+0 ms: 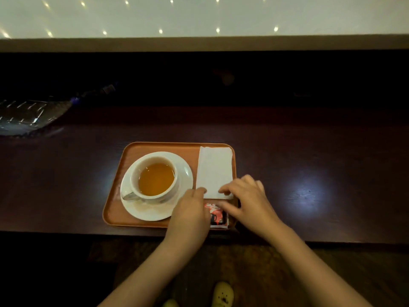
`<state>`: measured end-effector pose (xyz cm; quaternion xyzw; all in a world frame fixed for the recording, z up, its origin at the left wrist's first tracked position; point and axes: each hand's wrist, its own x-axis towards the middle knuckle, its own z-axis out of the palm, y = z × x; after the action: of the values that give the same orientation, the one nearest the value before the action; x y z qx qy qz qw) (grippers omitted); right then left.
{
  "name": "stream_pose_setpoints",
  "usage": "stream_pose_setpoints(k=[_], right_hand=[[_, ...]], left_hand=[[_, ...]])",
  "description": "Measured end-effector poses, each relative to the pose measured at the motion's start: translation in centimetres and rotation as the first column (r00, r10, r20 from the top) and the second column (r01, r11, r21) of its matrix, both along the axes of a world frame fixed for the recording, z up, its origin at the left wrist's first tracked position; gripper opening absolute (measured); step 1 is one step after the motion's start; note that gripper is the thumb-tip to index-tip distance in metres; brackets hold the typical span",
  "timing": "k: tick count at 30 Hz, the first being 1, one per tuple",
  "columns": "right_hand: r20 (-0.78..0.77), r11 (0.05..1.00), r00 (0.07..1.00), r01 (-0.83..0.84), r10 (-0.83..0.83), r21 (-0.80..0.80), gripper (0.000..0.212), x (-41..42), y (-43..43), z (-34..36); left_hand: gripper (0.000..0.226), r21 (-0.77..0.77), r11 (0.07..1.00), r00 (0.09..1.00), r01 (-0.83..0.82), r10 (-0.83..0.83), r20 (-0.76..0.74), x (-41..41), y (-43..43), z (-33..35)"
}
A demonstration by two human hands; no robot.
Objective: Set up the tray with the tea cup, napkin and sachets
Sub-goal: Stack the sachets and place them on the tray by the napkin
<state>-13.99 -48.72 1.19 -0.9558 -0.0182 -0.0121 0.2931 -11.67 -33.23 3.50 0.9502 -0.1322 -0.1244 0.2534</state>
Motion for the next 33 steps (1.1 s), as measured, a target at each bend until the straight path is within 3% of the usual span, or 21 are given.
stream_pose_setpoints(k=[6, 16, 19, 24, 27, 29, 33], right_hand=[[-0.083, 0.992, 0.996, -0.035, 0.025, -0.119, 0.033, -1.2, 1.0, -0.1], [-0.102, 0.991, 0.995, 0.010, -0.024, -0.135, 0.029, -1.3, 1.4, -0.9], [-0.084, 0.988, 0.996, 0.016, -0.029, -0.152, 0.026, -1.2, 1.7, -1.0], [-0.074, 0.981, 0.995, 0.052, -0.067, -0.187, 0.031, -1.5, 2.2, -0.6], [0.021, 0.983, 0.990, 0.142, -0.141, -0.113, 0.036, -1.6, 2.6, 0.4], [0.070, 0.984, 0.981, 0.179, -0.180, 0.017, 0.034, -0.3, 3.6, 1.3], [-0.097, 0.951, 0.989, 0.136, -0.113, 0.277, 0.043, 3.8, 7.0, 2.8]], left_hand=[[0.056, -0.015, 1.000, 0.993, -0.022, 0.020, -0.116, -1.6, -0.1, -1.2], [0.052, -0.070, 0.996, 0.983, -0.048, 0.034, -0.180, -1.8, -0.2, -1.1], [0.050, -0.097, 0.995, 0.989, -0.039, 0.025, -0.144, -2.2, 0.4, -0.4], [0.045, -0.265, 0.963, 0.999, -0.040, 0.036, -0.020, -3.3, 5.5, 1.8], [0.046, -0.309, 0.938, 0.981, -0.159, 0.185, 0.059, -2.3, 10.6, 2.7], [0.048, -0.334, 0.902, 0.954, -0.272, 0.298, 0.029, -0.7, 12.9, 2.8], [0.059, -0.268, 0.904, 0.942, -0.333, 0.307, -0.135, 1.3, 13.5, 2.2]])
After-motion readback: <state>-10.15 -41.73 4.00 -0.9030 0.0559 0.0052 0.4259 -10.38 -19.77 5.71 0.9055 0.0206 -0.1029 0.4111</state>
